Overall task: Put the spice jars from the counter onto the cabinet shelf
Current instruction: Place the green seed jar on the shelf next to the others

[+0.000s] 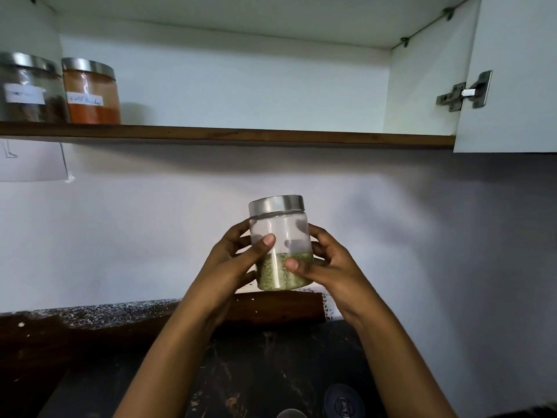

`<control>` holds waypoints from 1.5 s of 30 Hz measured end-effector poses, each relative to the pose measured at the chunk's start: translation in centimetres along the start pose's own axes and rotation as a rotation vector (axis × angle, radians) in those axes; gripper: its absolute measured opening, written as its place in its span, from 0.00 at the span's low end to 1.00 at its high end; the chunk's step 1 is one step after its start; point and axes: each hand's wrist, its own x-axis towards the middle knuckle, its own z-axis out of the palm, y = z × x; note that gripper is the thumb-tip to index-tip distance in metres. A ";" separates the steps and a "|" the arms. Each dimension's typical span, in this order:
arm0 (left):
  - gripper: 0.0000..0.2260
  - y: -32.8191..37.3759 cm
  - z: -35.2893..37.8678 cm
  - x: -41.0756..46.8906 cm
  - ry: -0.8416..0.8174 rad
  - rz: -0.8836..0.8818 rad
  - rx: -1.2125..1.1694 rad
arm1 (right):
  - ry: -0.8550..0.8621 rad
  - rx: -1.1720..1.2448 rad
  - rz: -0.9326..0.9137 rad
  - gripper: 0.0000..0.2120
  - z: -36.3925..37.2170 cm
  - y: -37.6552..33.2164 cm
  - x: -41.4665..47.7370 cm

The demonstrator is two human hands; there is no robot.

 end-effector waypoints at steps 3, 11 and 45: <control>0.37 0.1 0.6 0.0 0.025 0.034 0.134 | 0.103 -0.138 -0.026 0.39 0.4 0.1 -0.2; 0.25 0.7 0.1 0.4 -0.067 -0.009 -0.089 | -0.064 -0.073 0.033 0.38 -1.3 -1.8 -0.9; 0.32 1.7 1.9 -2.0 -0.067 0.194 0.078 | 0.104 -0.191 0.017 0.44 -1.1 -4.3 -2.6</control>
